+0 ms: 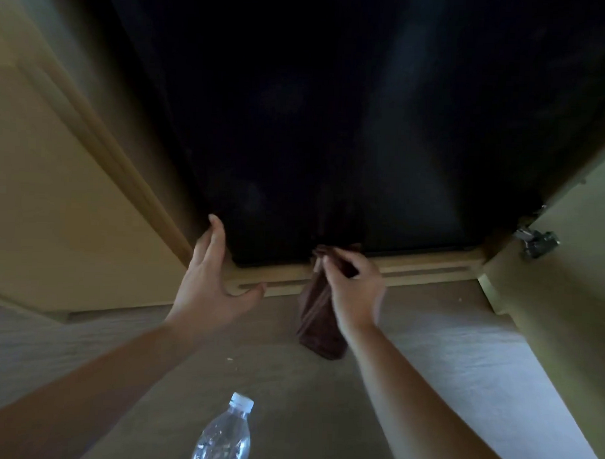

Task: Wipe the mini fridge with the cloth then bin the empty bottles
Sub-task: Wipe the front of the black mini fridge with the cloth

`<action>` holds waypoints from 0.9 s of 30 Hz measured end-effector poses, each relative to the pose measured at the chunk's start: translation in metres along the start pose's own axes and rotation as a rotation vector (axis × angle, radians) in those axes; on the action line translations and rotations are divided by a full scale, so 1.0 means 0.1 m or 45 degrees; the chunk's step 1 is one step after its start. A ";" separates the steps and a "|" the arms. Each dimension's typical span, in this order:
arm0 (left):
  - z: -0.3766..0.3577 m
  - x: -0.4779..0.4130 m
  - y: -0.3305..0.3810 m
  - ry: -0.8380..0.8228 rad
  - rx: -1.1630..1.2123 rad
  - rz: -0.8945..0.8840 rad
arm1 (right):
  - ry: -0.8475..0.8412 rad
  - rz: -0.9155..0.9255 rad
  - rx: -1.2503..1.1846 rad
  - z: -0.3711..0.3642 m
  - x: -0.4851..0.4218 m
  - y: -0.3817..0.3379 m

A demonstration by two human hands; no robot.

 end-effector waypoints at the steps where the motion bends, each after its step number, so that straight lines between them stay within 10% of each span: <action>1: 0.01 0.00 -0.01 0.002 -0.004 -0.003 | -0.012 -0.007 -0.053 -0.07 0.04 -0.04; 13: 0.01 0.00 -0.01 -0.045 -0.021 -0.001 | 0.321 -0.095 0.023 0.71 -0.32 0.21; 21: -0.13 -0.01 0.17 0.058 -0.026 0.109 | 0.140 -0.154 -0.120 0.23 -0.15 0.16; 27: -0.14 -0.03 0.18 0.070 -0.091 0.143 | 0.655 -0.193 -0.170 1.13 -0.63 0.40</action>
Point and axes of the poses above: each hand's wrist, its own x-axis away from the middle knuckle, its own z-axis out of the back of the hand, y = z × x, the point moved 3 cm from there along -x, towards the middle knuckle, and after that the axes turned 5 degrees about -y, right-handed, at the moved point
